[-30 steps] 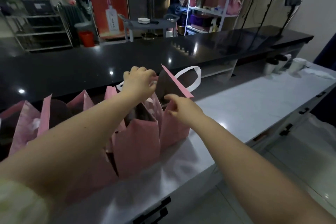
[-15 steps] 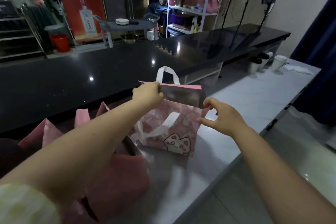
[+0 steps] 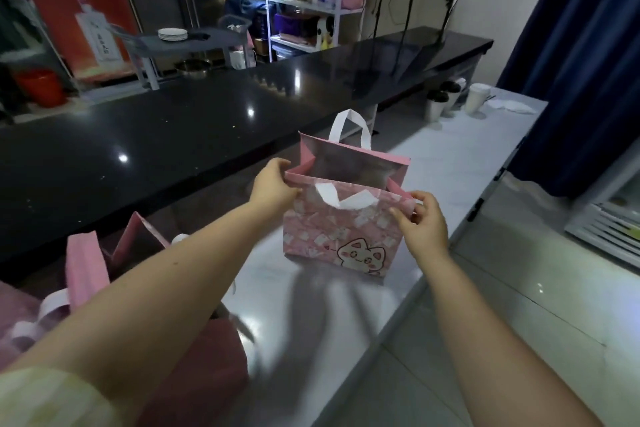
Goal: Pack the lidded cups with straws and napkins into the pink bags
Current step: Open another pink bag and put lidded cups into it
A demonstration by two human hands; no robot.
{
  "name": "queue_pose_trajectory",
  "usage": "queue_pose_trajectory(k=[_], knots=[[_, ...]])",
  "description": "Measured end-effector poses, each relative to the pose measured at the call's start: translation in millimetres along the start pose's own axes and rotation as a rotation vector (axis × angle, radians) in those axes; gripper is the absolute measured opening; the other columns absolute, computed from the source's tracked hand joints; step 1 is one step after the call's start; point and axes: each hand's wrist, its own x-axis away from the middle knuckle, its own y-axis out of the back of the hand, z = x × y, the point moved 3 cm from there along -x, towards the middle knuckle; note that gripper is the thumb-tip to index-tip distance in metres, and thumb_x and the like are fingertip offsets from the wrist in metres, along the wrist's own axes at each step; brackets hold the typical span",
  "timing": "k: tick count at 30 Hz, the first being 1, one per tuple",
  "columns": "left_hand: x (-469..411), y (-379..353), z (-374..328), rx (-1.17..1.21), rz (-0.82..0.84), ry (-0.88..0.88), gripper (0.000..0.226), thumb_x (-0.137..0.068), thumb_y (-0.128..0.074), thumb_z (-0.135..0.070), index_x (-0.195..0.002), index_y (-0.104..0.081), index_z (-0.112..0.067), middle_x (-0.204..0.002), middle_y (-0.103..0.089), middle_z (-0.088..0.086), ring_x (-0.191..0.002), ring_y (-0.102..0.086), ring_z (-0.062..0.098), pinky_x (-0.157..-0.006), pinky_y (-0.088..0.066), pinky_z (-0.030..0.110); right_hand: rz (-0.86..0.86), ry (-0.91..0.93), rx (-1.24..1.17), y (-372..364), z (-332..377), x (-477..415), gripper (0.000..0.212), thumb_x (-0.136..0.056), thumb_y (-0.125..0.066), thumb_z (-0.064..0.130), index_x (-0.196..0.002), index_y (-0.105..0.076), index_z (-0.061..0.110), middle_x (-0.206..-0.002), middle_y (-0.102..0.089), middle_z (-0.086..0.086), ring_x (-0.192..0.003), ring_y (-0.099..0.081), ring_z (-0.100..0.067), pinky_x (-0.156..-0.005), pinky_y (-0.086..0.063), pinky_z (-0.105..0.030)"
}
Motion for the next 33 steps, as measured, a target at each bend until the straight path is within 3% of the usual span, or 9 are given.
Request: queue_pose_trajectory(k=[2,5,13,18,22,25,27,30,33], knots=[[-2.9,-2.4,-0.4,0.038,-0.008,0.036,0.029,-0.080,-0.069,0.002,-0.100,-0.063,-0.019,-0.098,-0.068,0.000,-0.079,-0.065,0.009,-0.056,-0.049,0.016,-0.050,-0.064,-0.067,-3.8,-8.4,0.8,0.017,-0.084,-0.073,0.016,-0.080,-0.060,0.025,-0.080,-0.069,0.005,-0.074,-0.064,-0.013,-0.069,-0.055,-0.034],[-6.6,-9.4,-8.7,0.082,-0.006,0.067,0.024,-0.087,-0.065,0.000,-0.081,-0.065,-0.024,-0.083,-0.070,-0.001,-0.073,-0.070,0.013,-0.052,-0.054,0.021,-0.124,-0.147,-0.205,-5.3,-7.8,-5.5,0.016,-0.086,-0.071,0.013,-0.073,-0.065,0.021,-0.073,-0.071,0.006,-0.073,-0.066,-0.012,-0.065,-0.057,-0.028],[-8.8,-71.4,-74.8,0.210,0.035,0.029,0.014,-0.089,-0.067,-0.008,-0.090,-0.071,-0.022,-0.088,-0.072,0.001,-0.080,-0.072,0.018,-0.068,-0.062,0.038,-0.300,-0.172,-0.354,61.8,-6.7,-41.8,0.018,-0.089,-0.068,0.010,-0.074,-0.065,0.020,-0.073,-0.068,0.012,-0.064,-0.061,0.002,-0.062,-0.049,-0.021],[16.7,-153.6,-126.6,0.355,0.051,0.037,0.006,-0.089,-0.070,-0.015,-0.090,-0.069,-0.020,-0.089,-0.071,0.000,-0.082,-0.071,0.016,-0.066,-0.061,0.030,-0.381,-0.111,-0.358,155.8,-19.7,-54.7,0.015,-0.094,-0.063,0.020,-0.081,-0.066,0.025,-0.076,-0.069,0.014,-0.071,-0.063,0.001,-0.061,-0.049,-0.013],[54.9,-239.8,-162.5,0.539,0.055,0.076,0.002,-0.090,-0.070,-0.020,-0.091,-0.069,-0.022,-0.088,-0.073,-0.003,-0.077,-0.071,0.011,-0.053,-0.053,0.020,-0.446,-0.069,-0.290,243.3,-44.3,-56.0,0.017,-0.099,-0.053,0.030,-0.089,-0.065,0.023,-0.081,-0.068,0.010,-0.073,-0.063,-0.007,-0.067,-0.053,-0.024],[82.5,-306.3,-183.0,0.641,0.054,0.075,0.006,-0.092,-0.068,-0.019,-0.088,-0.071,-0.023,-0.087,-0.074,-0.004,-0.083,-0.071,0.015,-0.065,-0.059,0.028,-0.485,-0.059,-0.266,303.6,-70.5,-57.0,0.020,-0.100,-0.051,0.026,-0.098,-0.066,0.014,-0.088,-0.070,0.001,-0.085,-0.067,-0.019,-0.076,-0.057,-0.034],[100.1,-346.8,-192.0,0.676,0.032,0.085,0.010,-0.092,-0.067,-0.019,-0.085,-0.071,-0.026,-0.084,-0.074,-0.006,-0.085,-0.072,0.016,-0.072,-0.061,0.033,-0.498,-0.061,-0.233,338.7,-91.0,-56.8,0.023,-0.100,-0.050,0.029,-0.100,-0.067,0.014,-0.092,-0.071,0.001,-0.087,-0.066,-0.016,-0.076,-0.056,-0.031],[122.6,-398.5,-200.0,0.692,0.028,0.111,0.008,-0.092,-0.067,-0.024,-0.086,-0.071,-0.028,-0.089,-0.074,-0.005,-0.086,-0.072,0.016,-0.077,-0.061,0.039,-0.538,-0.071,-0.215,381.3,-120.2,-54.1,0.020,-0.099,-0.052,0.033,-0.086,-0.065,0.025,-0.076,-0.067,0.012,-0.070,-0.060,-0.004,-0.059,-0.051,-0.018],[136.8,-437.4,-206.3,0.681,0.056,0.107,0.005,-0.092,-0.067,-0.027,-0.091,-0.071,-0.029,-0.092,-0.075,-0.006,-0.087,-0.072,0.014,-0.078,-0.061,0.039,-0.567,-0.095,-0.173,414.3,-146.8,-53.7,0.023,-0.099,-0.051,0.030,-0.078,-0.059,0.027,-0.073,-0.063,0.011,-0.069,-0.058,-0.005,-0.062,-0.051,-0.028]])
